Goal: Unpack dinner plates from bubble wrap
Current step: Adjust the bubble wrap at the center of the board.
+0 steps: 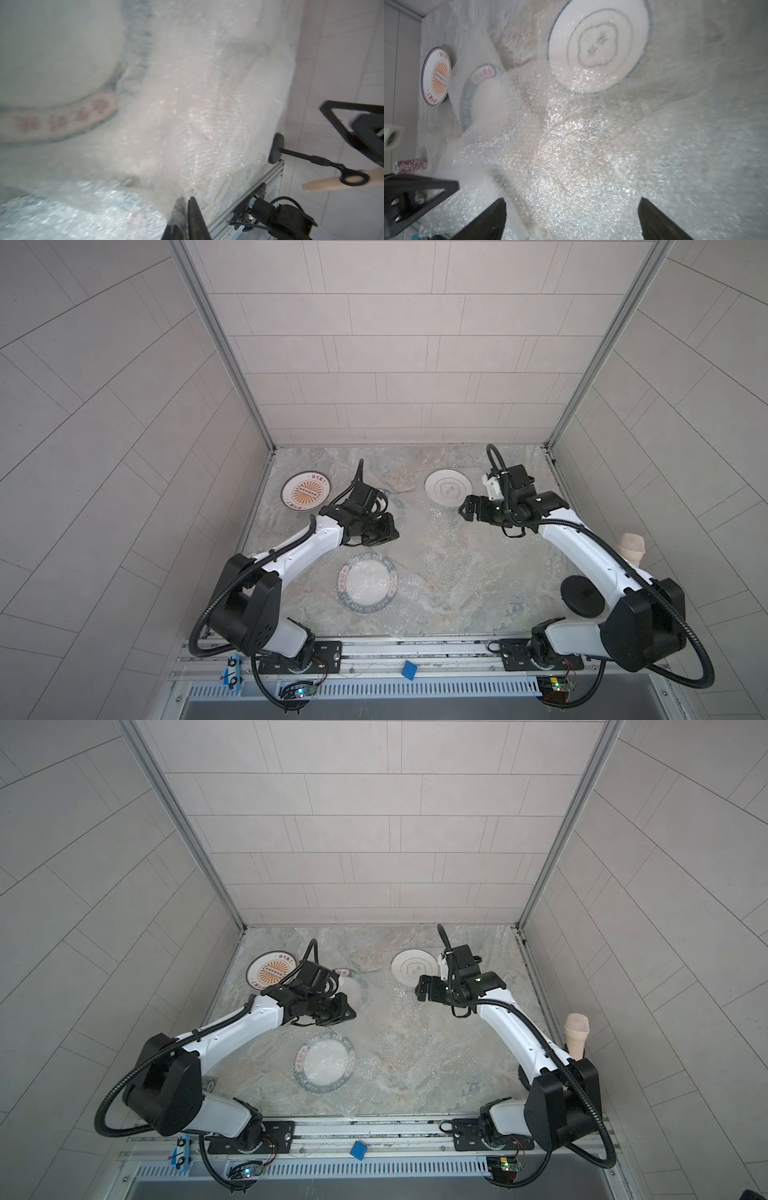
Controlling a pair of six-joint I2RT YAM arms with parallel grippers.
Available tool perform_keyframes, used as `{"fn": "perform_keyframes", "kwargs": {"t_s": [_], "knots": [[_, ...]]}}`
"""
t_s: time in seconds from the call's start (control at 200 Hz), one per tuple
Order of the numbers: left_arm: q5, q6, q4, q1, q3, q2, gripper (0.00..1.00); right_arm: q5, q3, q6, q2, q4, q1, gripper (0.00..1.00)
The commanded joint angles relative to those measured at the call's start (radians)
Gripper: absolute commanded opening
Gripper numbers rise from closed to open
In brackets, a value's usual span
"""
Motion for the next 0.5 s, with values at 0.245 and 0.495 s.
{"fn": "perform_keyframes", "kwargs": {"t_s": [0.245,0.495], "knots": [[0.081,0.134,-0.036,-0.282,0.513,0.287,0.11,0.025,0.082,0.103,-0.087,-0.132,-0.274,1.0],[0.153,0.116,-0.052,-0.433,0.92,0.7,0.11,0.205,0.132,0.094,-0.228,-0.127,-0.287,1.0]]}}
